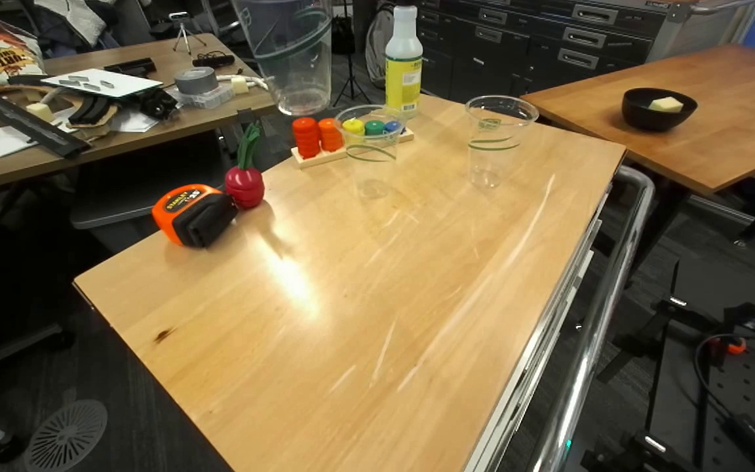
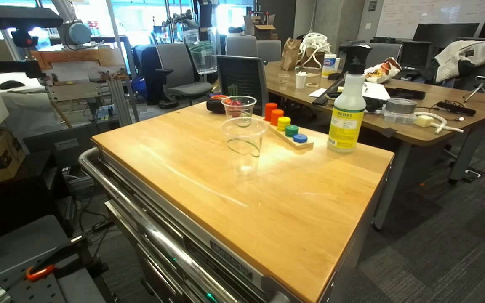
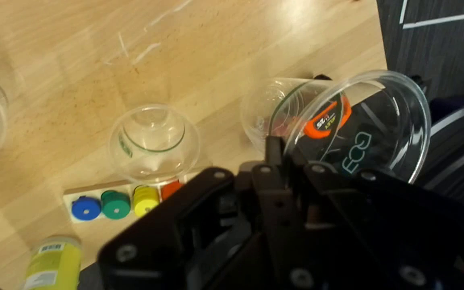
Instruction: Stack the plastic cups together from left to right
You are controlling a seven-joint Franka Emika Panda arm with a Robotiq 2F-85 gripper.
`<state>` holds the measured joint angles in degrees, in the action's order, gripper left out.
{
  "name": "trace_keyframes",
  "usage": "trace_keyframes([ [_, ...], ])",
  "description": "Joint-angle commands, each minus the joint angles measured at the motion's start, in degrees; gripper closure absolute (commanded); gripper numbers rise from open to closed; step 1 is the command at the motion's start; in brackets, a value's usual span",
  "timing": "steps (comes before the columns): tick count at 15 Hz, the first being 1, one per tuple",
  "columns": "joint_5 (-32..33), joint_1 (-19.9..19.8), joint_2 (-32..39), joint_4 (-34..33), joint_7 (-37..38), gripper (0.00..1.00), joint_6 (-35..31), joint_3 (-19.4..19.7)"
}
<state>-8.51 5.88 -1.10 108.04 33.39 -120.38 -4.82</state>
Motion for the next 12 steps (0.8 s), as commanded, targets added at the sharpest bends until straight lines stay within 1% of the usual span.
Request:
trace_keyframes([
  [1, 3.65, -1.61, -4.32, 2.32, 3.87, 0.99, -1.67, 0.55],
  [3, 5.17, -2.85, -4.96, 3.39, 5.28, 0.99, -2.68, 0.91],
  [6, 4.98, -4.59, -4.65, 5.38, 6.38, 0.99, -4.78, 1.82],
  [9, 1.87, -5.67, -3.67, 7.62, 5.59, 0.99, -7.4, 2.94],
  [12, 0.13, -6.08, -2.27, 9.2, 5.02, 0.99, -9.61, 3.49],
])
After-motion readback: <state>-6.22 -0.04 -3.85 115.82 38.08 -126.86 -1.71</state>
